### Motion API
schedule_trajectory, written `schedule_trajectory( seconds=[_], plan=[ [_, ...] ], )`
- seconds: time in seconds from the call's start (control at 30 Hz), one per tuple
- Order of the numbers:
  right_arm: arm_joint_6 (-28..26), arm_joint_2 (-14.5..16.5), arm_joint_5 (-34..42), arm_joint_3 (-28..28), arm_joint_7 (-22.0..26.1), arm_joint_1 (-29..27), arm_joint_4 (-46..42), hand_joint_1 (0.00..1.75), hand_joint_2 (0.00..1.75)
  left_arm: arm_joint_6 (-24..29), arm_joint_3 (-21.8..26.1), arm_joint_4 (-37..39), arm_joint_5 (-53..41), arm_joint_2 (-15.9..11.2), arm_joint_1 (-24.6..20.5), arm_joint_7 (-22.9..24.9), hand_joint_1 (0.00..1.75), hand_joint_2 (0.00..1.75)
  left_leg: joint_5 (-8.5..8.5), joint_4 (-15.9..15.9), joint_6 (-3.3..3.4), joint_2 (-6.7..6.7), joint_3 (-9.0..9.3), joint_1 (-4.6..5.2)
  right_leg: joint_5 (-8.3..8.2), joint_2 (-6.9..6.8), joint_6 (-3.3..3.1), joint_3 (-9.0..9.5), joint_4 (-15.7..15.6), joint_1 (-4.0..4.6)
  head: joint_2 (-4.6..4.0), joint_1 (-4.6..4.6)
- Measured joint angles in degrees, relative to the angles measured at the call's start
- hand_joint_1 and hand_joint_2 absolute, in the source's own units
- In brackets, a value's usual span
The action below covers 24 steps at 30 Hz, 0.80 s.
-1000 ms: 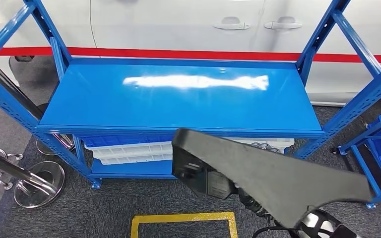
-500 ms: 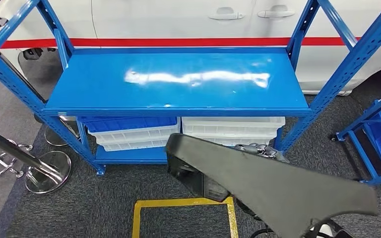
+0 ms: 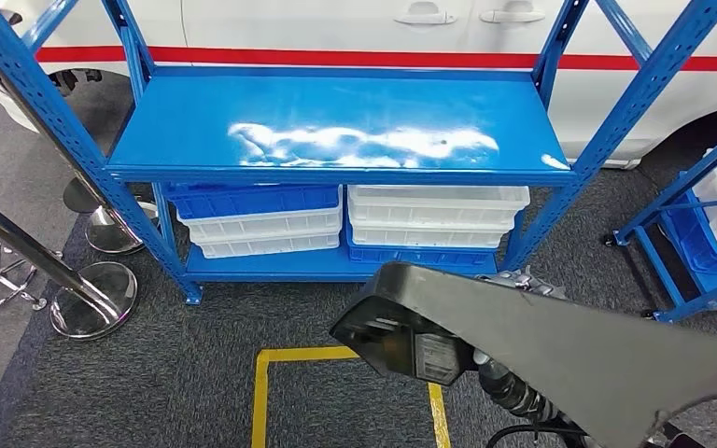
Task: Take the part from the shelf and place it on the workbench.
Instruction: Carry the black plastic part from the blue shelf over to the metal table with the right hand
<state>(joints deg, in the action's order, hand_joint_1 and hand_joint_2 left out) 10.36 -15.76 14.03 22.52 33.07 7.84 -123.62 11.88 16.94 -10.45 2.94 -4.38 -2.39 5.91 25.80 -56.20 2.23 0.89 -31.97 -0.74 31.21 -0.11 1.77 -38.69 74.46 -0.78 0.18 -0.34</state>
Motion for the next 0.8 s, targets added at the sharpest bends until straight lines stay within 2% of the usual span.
schedule_trajectory(
  seconds=[0.03,0.07,0.1,0.13,0.17,0.2,0.23,0.27,0.3,0.33,0.37,0.4,0.43,0.47,0.5,0.53,0.57,0.6,0.63,0.67,0.7,0.73,0.77,0.8],
  plan=[
    [0.06,-0.1,0.09,-0.34,0.0,-0.02,0.0,1.73,1.75,0.05,0.02,0.0,-0.01,0.01,0.0,0.05,0.0,0.0,-0.52,-0.29,-0.15,0.0,-0.91,0.02,-1.57,0.02,-0.24,2.57,-2.69,0.03,-0.01,0.0],
    [0.13,-0.19,0.21,-0.67,0.0,-0.01,-0.01,1.73,1.75,0.08,0.03,0.0,-0.01,0.03,0.0,0.11,0.0,0.0,-1.02,-0.48,-0.33,-0.03,-1.57,0.06,-2.19,0.05,-0.6,5.93,-6.73,0.12,-0.01,0.0],
    [0.3,-0.27,0.34,-1.01,0.0,0.03,-0.04,1.73,1.75,0.12,0.03,0.0,-0.02,0.07,0.01,0.15,0.0,0.0,-1.52,-0.61,-0.57,-0.09,-1.99,0.12,-1.92,0.07,-1.0,9.47,-11.58,0.27,0.0,-0.02],
    [0.57,-0.34,0.47,-1.37,0.0,0.06,-0.07,1.73,1.75,0.14,0.04,0.0,-0.03,0.1,0.01,0.19,0.0,0.0,-2.07,-0.63,-0.87,-0.14,-2.25,0.17,-1.19,0.1,-1.33,12.18,-15.56,0.45,0.0,-0.02],
    [0.86,-0.41,0.59,-1.68,0.0,0.1,-0.1,1.73,1.75,0.15,0.04,0.0,-0.07,0.13,0.01,0.21,0.0,0.0,-2.63,-0.58,-1.21,-0.16,-2.47,0.17,-0.51,0.11,-1.62,13.69,-18.08,0.66,0.0,-0.02],
    [1.12,-0.46,0.69,-1.94,-0.02,0.11,-0.12,1.73,1.75,0.15,0.04,0.0,-0.1,0.13,0.05,0.19,0.0,0.0,-3.26,-0.45,-1.6,-0.19,-2.7,0.19,-0.41,0.09,-1.84,14.06,-19.42,0.81,0.0,-0.02],
    [1.33,-0.49,0.76,-2.16,-0.04,0.14,-0.1,1.73,1.75,0.13,0.04,0.0,-0.13,0.12,0.09,0.09,0.0,0.0,-3.46,-0.45,-1.94,-0.23,-3.06,0.12,-0.86,-0.05,-2.14,13.56,-19.61,0.7,-0.01,-0.01],
    [1.55,-0.5,0.81,-2.34,-0.08,0.2,-0.07,1.73,1.75,0.09,0.05,0.0,-0.14,0.11,0.14,-0.06,0.0,0.0,-2.64,-0.92,-2.21,-0.3,-3.59,0.1,-1.54,-0.13,-2.58,12.84,-19.71,0.59,-0.01,-0.02],
    [1.78,-0.5,0.79,-2.49,-0.16,0.29,-0.03,1.73,1.75,0.02,0.05,0.0,-0.14,0.1,0.2,-0.29,0.0,0.0,-0.72,-2.28,-2.43,-0.38,-4.28,0.07,-2.31,-0.24,-3.01,12.0,-19.79,0.43,0.0,-0.03],
    [2.01,-0.48,0.66,-2.59,-0.29,0.38,0.0,1.73,1.75,-0.14,0.06,0.0,-0.14,0.09,0.21,-0.65,0.0,0.0,2.17,-4.77,-2.6,-0.44,-5.17,-0.01,-3.07,-0.34,-3.37,11.01,-19.71,0.3,-0.01,-0.04],
    [2.18,-0.44,0.35,-2.64,-0.46,0.39,0.02,1.73,1.75,-0.48,0.06,0.0,-0.16,0.08,0.22,-1.17,0.0,0.0,5.3,-8.28,-2.77,-0.47,-6.13,-0.04,-3.73,-0.31,-3.6,9.92,-19.43,0.38,-0.01,-0.05],
    [2.19,-0.3,-0.2,-2.67,-0.58,0.3,0.06,1.73,1.75,-1.02,0.06,0.0,-0.23,0.06,0.23,-1.96,0.0,0.0,7.58,-12.25,-2.92,-0.48,-6.96,-0.08,-4.33,-0.36,-3.67,8.78,-19.01,0.45,-0.01,-0.05],
    [2.12,-0.13,-0.89,-2.68,-0.62,0.07,0.1,1.73,1.75,-1.63,0.06,0.0,-0.33,0.05,0.23,-2.87,0.0,0.0,8.44,-15.7,-3.03,-0.48,-7.4,-0.07,-4.91,-0.41,-3.68,7.57,-18.52,0.54,0.0,-0.05],
    [2.02,0.07,-1.57,-2.68,-0.53,-0.25,0.15,1.73,1.75,-2.21,0.06,0.0,-0.43,0.07,0.24,-3.74,0.0,0.0,7.88,-17.83,-3.07,-0.49,-7.21,-0.06,-5.46,-0.48,-3.67,6.38,-18.05,0.62,0.0,-0.05],
    [1.94,0.28,-2.15,-2.68,-0.34,-0.6,0.2,1.73,1.75,-2.63,0.06,0.0,-0.51,0.08,0.25,-4.45,0.0,0.0,6.22,-17.96,-3.01,-0.49,-6.07,-0.05,-6.04,-0.53,-3.62,5.25,-17.67,0.69,0.0,-0.05],
    [1.91,0.41,-2.52,-2.68,-0.15,-0.88,0.22,1.73,1.75,-2.83,0.06,0.0,-0.54,0.08,0.26,-4.89,0.0,0.0,4.44,-16.04,-2.84,-0.51,-3.94,-0.02,-6.62,-0.56,-3.54,4.26,-17.39,0.75,0.0,-0.05],
    [1.9,0.51,-2.72,-2.68,-0.01,-1.08,0.23,1.73,1.75,-2.93,0.06,-0.01,-0.54,0.07,0.26,-5.15,0.0,0.0,3.52,-12.4,-2.57,-0.55,-0.87,0.06,-7.21,-0.55,-3.4,3.53,-17.24,0.8,0.0,-0.06],
    [1.9,0.57,-2.82,-2.7,0.07,-1.2,0.24,1.73,1.75,-2.98,0.06,-0.01,-0.54,0.03,0.23,-5.31,0.0,0.0,3.51,-7.42,-2.3,-0.59,2.74,0.2,-7.78,-0.52,-3.21,3.01,-17.11,0.9,0.0,-0.06],
    [1.9,0.61,-2.85,-2.73,0.11,-1.26,0.23,1.73,1.75,-3.0,0.06,-0.02,-0.54,-0.01,0.19,-5.42,0.0,0.0,4.29,-2.98,-2.09,-0.63,5.72,0.34,-8.38,-0.53,-2.99,2.66,-17.03,0.97,0.0,-0.05],
    [1.89,0.65,-2.87,-2.76,0.14,-1.32,0.23,1.73,1.75,-3.02,0.06,-0.02,-0.54,-0.02,0.14,-5.48,0.0,0.0,5.14,0.23,-1.91,-0.65,7.71,0.5,-8.97,-0.55,-2.73,2.41,-17.02,1.0,0.0,-0.05],
    [1.89,0.67,-2.89,-2.78,0.15,-1.38,0.23,1.73,1.75,-3.03,0.06,-0.02,-0.54,-0.02,0.11,-5.5,0.0,0.0,5.47,2.0,-1.73,-0.66,8.5,0.62,-9.55,-0.57,-2.44,2.2,-17.02,1.01,0.0,-0.04],
    [1.88,0.69,-2.9,-2.8,0.17,-1.45,0.24,1.73,1.75,-3.03,0.06,-0.02,-0.54,0.0,0.14,-5.5,0.0,0.0,5.33,2.25,-1.47,-0.6,8.26,0.52,-9.89,-0.56,-2.11,1.95,-17.0,0.98,0.0,-0.04],
    [1.87,0.74,-2.9,-2.82,0.19,-1.53,0.25,1.73,1.75,-3.03,0.06,-0.02,-0.54,0.02,0.17,-5.5,0.0,0.0,4.83,2.18,-1.07,-0.47,7.73,0.43,-9.33,-0.45,-1.78,1.57,-16.6,0.89,-0.01,-0.04],
    [1.87,0.78,-2.9,-2.85,0.2,-1.62,0.26,1.73,1.75,-3.04,0.06,-0.02,-0.54,0.03,0.22,-5.49,0.0,0.0,4.2,2.17,-0.61,-0.3,7.08,0.31,-7.63,-0.32,-1.45,0.99,-15.37,0.79,-0.01,-0.03]
  ],
)
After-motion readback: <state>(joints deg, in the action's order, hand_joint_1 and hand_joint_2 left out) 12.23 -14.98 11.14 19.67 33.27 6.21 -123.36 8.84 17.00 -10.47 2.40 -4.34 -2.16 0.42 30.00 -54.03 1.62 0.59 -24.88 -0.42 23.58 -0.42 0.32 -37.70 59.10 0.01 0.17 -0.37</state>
